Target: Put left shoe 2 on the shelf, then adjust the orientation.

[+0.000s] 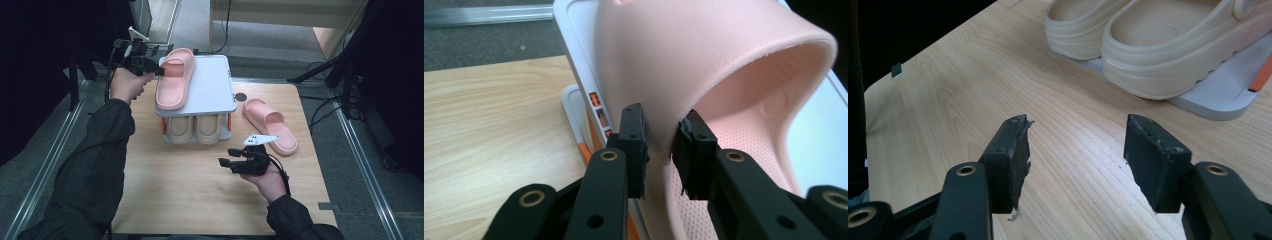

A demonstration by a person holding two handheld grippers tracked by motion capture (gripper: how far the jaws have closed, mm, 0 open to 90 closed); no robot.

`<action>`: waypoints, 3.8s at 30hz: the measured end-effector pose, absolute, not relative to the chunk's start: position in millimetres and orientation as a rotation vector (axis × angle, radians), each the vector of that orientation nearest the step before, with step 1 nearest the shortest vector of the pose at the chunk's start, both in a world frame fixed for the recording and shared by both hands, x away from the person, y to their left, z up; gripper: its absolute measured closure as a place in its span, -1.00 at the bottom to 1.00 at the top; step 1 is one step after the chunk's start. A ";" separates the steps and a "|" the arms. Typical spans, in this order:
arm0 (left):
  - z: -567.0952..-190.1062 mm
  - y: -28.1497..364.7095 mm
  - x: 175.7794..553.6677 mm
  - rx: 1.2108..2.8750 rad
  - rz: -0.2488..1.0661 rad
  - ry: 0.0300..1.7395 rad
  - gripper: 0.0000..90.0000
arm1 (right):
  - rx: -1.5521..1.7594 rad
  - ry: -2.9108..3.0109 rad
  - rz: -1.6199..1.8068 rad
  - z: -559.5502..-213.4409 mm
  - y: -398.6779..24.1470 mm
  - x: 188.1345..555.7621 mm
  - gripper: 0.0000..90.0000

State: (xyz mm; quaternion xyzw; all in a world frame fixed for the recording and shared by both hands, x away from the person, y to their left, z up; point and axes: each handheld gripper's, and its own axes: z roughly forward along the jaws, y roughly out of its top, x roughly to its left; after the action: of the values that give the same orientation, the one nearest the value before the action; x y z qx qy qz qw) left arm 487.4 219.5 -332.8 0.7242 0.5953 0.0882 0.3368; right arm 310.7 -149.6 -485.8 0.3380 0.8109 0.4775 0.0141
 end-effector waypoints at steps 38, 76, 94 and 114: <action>-339.4 267.4 439.4 1.813 0.196 1.441 0.15 | 1.072 2.441 1.432 -474.8 -184.9 330.2 0.07; -433.5 287.9 367.0 1.794 0.154 1.387 0.01 | 1.437 2.207 1.200 -506.9 -281.8 424.7 1.00; -458.3 294.5 341.8 1.841 0.183 1.358 -0.02 | 1.418 2.249 1.169 -510.5 -262.6 438.0 0.98; -461.0 297.7 323.9 1.825 0.186 1.350 -0.05 | 1.405 2.270 1.177 -502.3 -238.4 437.6 0.84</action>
State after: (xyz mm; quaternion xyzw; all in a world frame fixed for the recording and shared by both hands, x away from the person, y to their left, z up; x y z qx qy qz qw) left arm 323.9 297.7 -461.0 0.7277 0.5381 0.0741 0.4188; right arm 437.6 -238.4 -502.3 0.4784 0.7733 0.4008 0.1118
